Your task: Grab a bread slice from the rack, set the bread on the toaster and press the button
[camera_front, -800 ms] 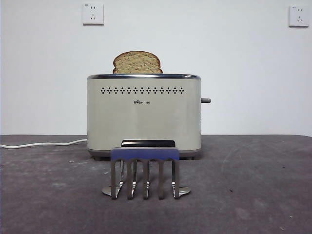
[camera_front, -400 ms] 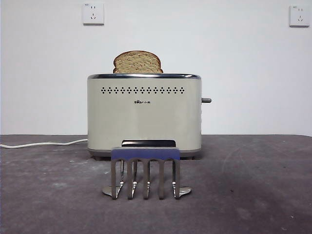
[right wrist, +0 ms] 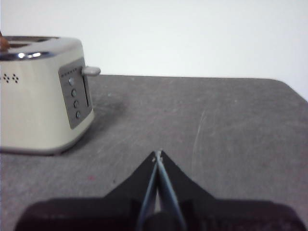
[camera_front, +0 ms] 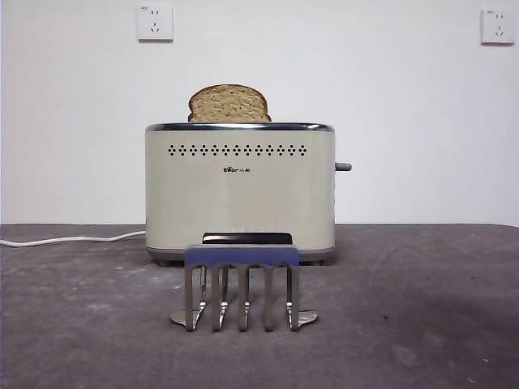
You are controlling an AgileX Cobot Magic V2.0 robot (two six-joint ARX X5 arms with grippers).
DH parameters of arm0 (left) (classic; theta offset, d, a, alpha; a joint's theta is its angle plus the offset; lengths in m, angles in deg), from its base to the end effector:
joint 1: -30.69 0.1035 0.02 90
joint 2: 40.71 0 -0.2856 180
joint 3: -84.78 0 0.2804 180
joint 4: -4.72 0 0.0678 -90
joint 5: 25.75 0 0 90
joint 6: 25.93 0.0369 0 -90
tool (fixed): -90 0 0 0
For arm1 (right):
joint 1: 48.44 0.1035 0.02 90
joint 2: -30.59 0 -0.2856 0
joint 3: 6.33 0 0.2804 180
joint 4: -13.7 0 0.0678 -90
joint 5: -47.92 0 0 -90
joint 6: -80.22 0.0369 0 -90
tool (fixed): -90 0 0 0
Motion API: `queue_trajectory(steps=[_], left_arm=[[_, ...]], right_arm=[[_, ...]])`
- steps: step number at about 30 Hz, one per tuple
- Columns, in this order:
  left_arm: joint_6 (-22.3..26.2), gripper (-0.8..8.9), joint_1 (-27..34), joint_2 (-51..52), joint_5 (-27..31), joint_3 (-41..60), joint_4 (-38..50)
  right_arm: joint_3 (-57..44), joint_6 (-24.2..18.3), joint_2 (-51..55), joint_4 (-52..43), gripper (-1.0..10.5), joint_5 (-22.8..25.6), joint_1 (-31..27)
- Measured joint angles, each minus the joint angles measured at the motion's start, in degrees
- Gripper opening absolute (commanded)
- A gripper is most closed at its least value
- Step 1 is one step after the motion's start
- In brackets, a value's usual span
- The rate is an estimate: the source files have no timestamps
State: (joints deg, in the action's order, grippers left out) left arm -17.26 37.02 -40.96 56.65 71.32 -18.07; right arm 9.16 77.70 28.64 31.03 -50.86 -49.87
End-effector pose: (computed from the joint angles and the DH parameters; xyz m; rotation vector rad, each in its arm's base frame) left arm 0.1102 0.0073 0.1515 0.1307 0.1639 -0.0346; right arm 0.1113 0.0029 0.1720 -0.0380 0.0631 0.1297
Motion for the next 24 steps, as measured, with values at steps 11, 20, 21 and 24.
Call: queue_trajectory(steps=[11,20,21,24], left_arm=[[-0.02,-0.04,0.0,0.0,0.0,0.0,0.0],[-0.02,-0.04,0.0,0.0,-0.02,0.0,0.02],[-0.02,-0.04,0.0,0.0,-0.02,0.0,0.02],[-0.02,-0.04,0.0,0.0,-0.02,0.0,0.02]], right_arm=[[-1.92,1.27,1.66,4.87,0.0,0.07,-0.04],[-1.92,2.75,1.7,4.85,0.0,0.02,-0.04],[-1.92,2.78,1.7,4.85,0.0,0.04,-0.04],[-1.92,2.8,1.7,4.85,0.0,0.04,-0.04]])
